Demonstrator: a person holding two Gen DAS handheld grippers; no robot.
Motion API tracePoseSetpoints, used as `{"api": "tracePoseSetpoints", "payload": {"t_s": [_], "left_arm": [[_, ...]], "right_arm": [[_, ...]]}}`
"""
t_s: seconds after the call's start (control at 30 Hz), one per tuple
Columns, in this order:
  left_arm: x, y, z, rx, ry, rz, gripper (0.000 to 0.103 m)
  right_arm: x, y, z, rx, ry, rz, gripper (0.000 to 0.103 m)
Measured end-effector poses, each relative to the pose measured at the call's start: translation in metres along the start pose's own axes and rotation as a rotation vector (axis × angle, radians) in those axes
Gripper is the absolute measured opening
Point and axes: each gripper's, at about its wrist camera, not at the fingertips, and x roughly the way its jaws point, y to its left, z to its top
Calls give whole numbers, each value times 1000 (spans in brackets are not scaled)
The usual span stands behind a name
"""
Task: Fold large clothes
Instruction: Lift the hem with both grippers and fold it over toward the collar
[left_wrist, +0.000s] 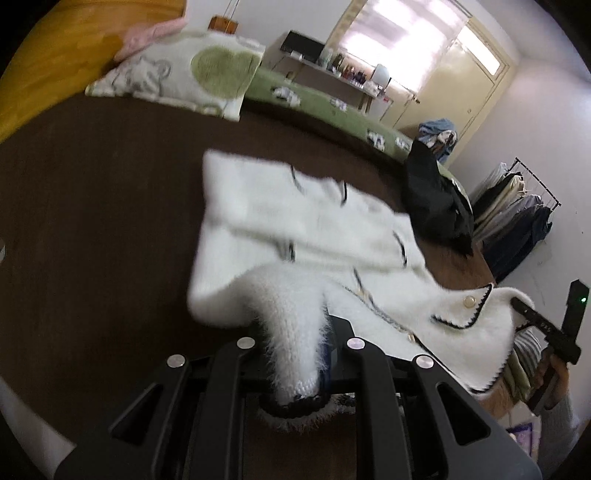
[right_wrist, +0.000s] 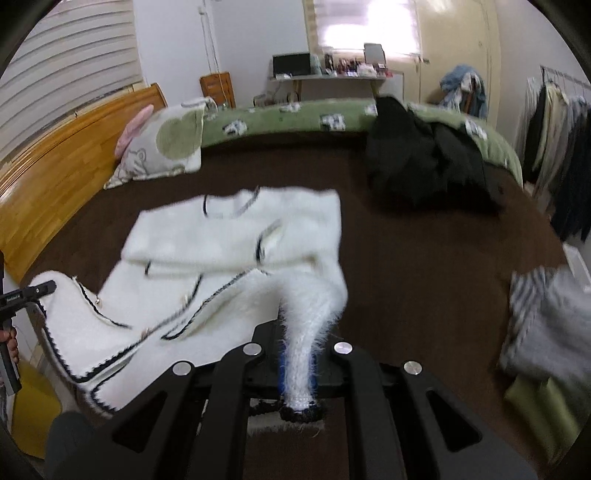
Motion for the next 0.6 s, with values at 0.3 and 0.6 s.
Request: {"api": "tracePoseSetpoints", "payload": {"t_s": [0.3, 0.6], "left_arm": [[34, -1, 89, 21, -117, 41, 18], [119, 19, 161, 19, -132, 152, 19]], "right_arm": [[50, -2, 95, 0, -75, -48, 8], [157, -3, 158, -37, -46, -125, 8]]}}
